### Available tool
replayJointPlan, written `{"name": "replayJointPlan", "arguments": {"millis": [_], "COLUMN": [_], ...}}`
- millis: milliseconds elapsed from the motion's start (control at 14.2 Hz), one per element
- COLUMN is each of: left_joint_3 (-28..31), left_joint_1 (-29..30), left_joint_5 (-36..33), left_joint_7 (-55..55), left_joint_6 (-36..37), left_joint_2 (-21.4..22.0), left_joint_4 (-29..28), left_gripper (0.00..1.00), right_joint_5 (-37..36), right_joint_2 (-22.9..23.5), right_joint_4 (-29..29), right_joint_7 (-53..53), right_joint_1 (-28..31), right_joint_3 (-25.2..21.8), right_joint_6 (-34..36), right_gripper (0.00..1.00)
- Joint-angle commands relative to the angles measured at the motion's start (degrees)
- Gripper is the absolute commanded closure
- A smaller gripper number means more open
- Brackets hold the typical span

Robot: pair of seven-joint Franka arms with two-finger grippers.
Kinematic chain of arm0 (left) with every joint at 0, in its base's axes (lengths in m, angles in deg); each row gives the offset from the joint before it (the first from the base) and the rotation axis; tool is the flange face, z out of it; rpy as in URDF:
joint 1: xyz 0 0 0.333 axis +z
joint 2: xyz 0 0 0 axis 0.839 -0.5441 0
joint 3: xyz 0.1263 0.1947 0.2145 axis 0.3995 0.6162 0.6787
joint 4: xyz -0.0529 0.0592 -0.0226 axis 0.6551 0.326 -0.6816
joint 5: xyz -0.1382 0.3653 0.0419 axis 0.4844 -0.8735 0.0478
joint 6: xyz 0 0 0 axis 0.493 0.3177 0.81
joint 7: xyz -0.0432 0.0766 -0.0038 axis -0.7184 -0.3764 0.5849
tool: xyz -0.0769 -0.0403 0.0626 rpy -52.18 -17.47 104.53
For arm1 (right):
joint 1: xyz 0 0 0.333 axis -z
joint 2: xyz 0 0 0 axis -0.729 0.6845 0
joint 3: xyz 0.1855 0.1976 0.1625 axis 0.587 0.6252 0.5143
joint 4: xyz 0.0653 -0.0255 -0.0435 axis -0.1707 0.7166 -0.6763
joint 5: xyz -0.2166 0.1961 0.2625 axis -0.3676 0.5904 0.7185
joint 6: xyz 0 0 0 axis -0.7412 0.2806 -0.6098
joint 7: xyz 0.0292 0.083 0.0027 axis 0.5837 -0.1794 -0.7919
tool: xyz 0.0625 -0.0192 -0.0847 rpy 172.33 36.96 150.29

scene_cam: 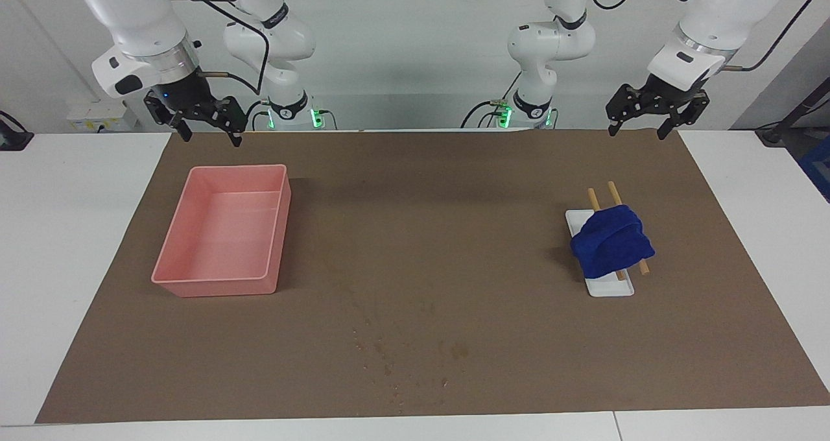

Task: Wipe water with towel using both arms

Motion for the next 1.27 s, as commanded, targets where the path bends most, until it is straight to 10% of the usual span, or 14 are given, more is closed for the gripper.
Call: {"name": "replayJointPlan", "arguments": {"millis": [0, 634, 1197], "left_joint_3": [0.06, 0.41, 0.59], "left_joint_1": [0.14, 1.44, 4.62], "left_joint_5": [-0.09, -0.09, -0.35], "left_joint_7": [0.36, -1.57, -3.58], "left_joint_6": [1.03, -11.95, -32.26], "left_joint_2": [0.78, 3.51, -5.36], "left_joint_4": [0.31, -8.99, -16.21], "left_gripper": [0.00, 0.00, 0.00], "right_joint_5": [0.37, 0.37, 0.46], "right_joint_2": [-1.27, -1.35, -1.35], "right_joint_4": [1.76, 1.84, 1.93], "right_joint_7": [-1.07, -0.99, -0.98], "right_joint_1": [0.49, 0.49, 0.49], "right_joint_3": [0.25, 0.25, 0.25], "right_joint_6": [-1.25, -1.25, -1.33], "right_gripper": [0.00, 0.00, 0.00]}}
